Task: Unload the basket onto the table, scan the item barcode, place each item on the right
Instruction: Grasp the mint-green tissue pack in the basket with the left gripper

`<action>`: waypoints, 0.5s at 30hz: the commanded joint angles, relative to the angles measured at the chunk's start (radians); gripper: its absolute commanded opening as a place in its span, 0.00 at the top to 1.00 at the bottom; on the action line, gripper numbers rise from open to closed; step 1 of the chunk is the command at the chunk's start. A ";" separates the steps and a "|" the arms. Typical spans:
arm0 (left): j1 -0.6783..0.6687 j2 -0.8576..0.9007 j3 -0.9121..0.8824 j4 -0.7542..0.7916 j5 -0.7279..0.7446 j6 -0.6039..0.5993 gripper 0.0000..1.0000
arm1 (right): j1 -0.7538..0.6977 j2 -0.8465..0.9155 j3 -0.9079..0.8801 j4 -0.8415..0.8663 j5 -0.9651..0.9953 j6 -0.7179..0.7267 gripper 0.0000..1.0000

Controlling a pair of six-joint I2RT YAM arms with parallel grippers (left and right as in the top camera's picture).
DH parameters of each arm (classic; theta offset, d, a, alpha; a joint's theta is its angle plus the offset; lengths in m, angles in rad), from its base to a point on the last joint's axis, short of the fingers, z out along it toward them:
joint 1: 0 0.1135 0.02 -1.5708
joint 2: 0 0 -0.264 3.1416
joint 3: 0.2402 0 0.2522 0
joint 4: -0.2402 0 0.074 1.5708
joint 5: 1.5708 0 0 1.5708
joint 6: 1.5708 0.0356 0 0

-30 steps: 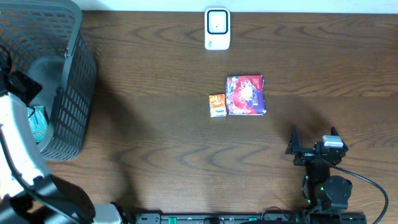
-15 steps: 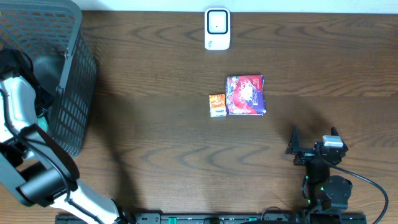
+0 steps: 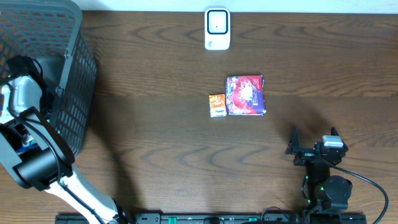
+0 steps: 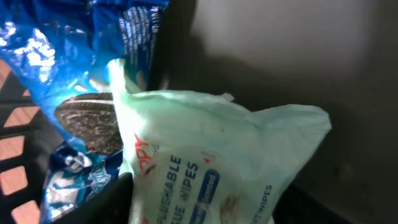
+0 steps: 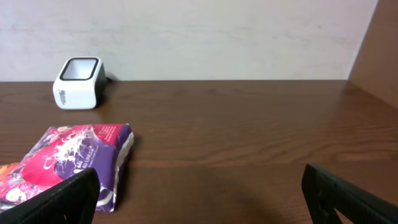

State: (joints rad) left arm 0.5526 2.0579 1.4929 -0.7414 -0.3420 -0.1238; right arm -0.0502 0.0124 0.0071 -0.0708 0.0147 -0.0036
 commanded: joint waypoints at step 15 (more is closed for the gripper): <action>-0.002 -0.228 0.011 -0.018 0.120 -0.058 0.93 | 0.005 -0.004 -0.002 -0.004 -0.005 0.018 0.01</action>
State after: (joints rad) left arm 0.5529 1.9812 1.4925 -0.7616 -0.2779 -0.1299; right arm -0.0502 0.0124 0.0071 -0.0708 0.0147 -0.0036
